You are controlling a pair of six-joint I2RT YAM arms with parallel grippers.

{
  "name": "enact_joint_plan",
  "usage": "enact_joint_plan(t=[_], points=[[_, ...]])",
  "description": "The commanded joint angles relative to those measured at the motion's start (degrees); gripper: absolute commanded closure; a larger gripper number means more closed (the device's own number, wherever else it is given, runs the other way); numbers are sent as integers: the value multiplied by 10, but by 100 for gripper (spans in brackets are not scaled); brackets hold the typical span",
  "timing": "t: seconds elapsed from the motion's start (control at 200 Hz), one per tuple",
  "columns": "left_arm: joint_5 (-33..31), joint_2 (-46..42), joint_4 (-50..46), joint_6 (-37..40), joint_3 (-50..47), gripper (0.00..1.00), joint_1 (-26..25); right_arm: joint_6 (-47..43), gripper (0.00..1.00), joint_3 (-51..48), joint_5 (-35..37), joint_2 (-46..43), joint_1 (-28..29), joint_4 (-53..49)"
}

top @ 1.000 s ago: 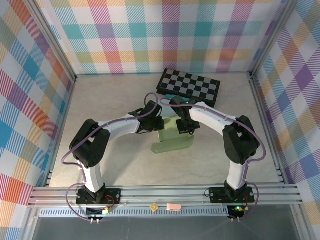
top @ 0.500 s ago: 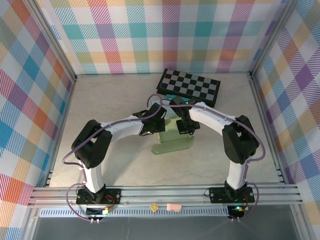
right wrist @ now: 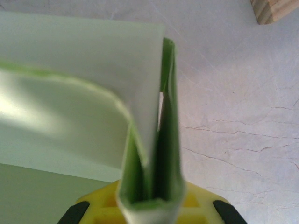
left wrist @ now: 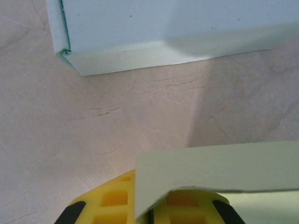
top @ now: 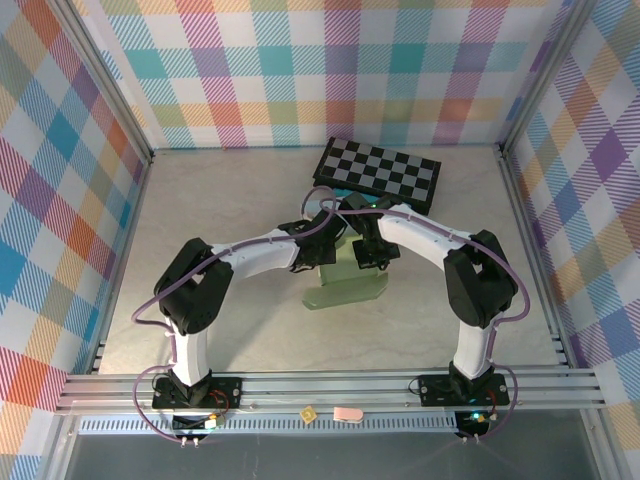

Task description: Fold the paper box

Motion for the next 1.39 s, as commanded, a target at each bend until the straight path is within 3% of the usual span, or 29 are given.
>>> enact_joint_plan(t=[0.0,0.095,0.205,0.38,0.54,0.68,0.83,1.03,1.275,1.39], points=[[-17,29,-39,11,-10,92,-8,-6,100,16,-19,-4,10,-3],[14,7,4,13,-32,79,-6,-8,100,15,-17,-3,9,-5],[43,-6,25,11,-39,76,-1,-7,100,12,-16,-4,10,-5],[53,-8,29,11,-45,83,2,-8,100,10,-14,-4,10,-5],[51,-3,20,16,-51,82,2,-7,100,11,-12,-6,9,-5],[16,-3,-5,31,-57,100,-6,-4,100,9,-8,-11,10,-5],[-36,21,-66,25,-29,100,-15,-3,100,11,-9,-14,13,-1],[-27,19,-60,19,-13,100,-21,2,100,13,-5,-11,20,-1],[6,-38,-33,9,-9,65,-21,4,100,6,-2,-13,20,2],[49,-62,-5,2,-18,58,-19,4,100,5,-1,-13,20,2]])
